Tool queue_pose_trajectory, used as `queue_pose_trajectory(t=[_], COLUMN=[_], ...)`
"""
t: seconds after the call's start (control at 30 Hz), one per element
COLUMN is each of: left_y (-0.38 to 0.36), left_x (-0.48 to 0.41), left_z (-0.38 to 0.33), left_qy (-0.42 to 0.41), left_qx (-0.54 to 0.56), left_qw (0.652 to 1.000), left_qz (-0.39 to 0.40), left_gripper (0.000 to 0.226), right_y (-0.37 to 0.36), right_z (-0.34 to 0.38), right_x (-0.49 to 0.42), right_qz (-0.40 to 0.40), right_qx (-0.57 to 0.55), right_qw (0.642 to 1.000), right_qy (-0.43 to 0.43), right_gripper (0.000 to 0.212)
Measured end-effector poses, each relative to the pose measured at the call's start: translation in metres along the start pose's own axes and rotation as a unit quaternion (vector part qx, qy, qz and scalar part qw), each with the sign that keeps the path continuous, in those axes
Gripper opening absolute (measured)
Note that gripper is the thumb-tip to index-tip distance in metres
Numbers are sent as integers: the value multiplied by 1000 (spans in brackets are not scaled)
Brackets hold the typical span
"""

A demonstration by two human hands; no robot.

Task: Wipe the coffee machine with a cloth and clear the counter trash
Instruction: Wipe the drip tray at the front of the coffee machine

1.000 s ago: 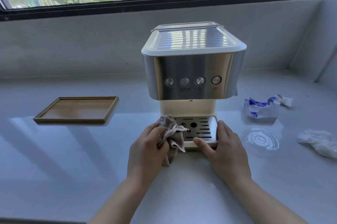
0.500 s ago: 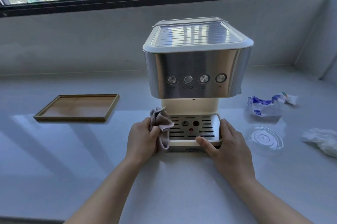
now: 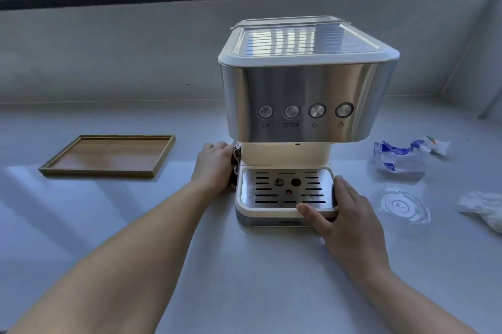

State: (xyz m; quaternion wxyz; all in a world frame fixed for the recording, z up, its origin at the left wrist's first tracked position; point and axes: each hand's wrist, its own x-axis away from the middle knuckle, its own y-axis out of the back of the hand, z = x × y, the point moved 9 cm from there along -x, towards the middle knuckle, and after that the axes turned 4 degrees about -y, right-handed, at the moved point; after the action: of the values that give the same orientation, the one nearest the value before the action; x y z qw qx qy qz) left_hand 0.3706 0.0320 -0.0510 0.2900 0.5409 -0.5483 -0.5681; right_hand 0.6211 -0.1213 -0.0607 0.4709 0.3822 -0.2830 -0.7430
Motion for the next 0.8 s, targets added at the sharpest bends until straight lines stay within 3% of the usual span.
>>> queue_pose_trajectory(t=[0.1, 0.3, 0.43, 0.57, 0.7, 0.8], left_y=[0, 12, 21, 33, 44, 38], left_x=[-1, 43, 95, 143, 189, 203], left_z=[2, 1, -7, -29, -66, -102], left_qy=[20, -13, 1, 23, 16, -6], left_qx=[47, 89, 127, 80, 42, 77], left_qw=[999, 996, 991, 994, 995, 994], left_qz=[-15, -12, -50, -73, -94, -81], left_gripper=[23, 28, 41, 26, 34, 38], right_y=[1, -3, -1, 0, -1, -1], right_z=[2, -1, 0, -1, -2, -4], right_x=[-1, -2, -1, 1, 2, -1], right_qz=[-6, 19, 31, 34, 25, 15], right_qx=[-9, 3, -4, -11, -3, -9], right_qw=[1000, 1000, 999, 999, 999, 999], right_qy=[10, -12, -22, -29, -33, -30], right_gripper=[58, 85, 89, 88, 84, 81])
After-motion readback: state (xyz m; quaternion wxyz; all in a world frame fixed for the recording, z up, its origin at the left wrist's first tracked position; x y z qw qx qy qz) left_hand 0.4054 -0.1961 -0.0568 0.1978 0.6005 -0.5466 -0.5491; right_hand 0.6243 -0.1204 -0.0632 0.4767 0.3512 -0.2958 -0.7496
